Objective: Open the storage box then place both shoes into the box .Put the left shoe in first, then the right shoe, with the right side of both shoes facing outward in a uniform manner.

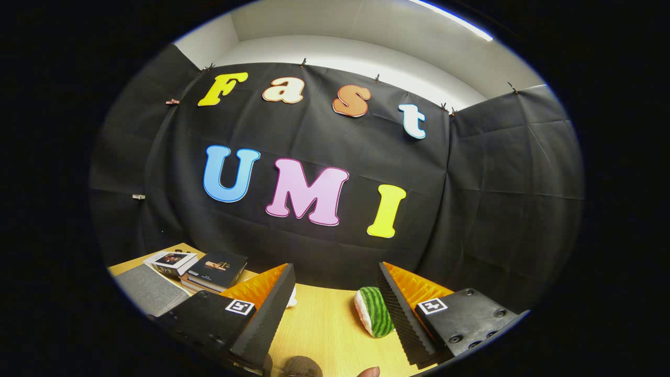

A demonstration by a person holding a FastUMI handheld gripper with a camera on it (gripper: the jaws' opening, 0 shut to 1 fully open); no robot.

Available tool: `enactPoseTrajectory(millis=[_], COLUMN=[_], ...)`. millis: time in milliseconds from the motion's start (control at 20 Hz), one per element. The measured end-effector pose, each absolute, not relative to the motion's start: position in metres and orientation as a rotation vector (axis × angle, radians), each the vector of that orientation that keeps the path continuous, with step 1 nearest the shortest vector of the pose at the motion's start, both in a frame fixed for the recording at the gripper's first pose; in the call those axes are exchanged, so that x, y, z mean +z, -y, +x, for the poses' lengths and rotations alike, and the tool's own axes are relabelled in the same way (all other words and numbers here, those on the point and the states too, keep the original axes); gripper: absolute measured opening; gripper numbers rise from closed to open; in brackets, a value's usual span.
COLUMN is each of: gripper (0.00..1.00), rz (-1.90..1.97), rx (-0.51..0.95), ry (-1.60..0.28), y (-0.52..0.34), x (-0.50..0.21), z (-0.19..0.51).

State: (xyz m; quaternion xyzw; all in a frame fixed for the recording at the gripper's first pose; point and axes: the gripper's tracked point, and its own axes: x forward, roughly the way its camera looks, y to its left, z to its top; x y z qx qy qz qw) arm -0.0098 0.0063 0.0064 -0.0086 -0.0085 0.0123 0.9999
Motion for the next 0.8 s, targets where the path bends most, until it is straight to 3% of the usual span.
enactPoseTrajectory(millis=[300, 800], gripper=[0.97, 0.97], rz=[-0.010, 0.082], rx=[0.055, 0.382], ry=[0.012, -0.064], y=[-0.014, -0.096], x=[0.005, -0.009], z=[-0.017, -0.032])
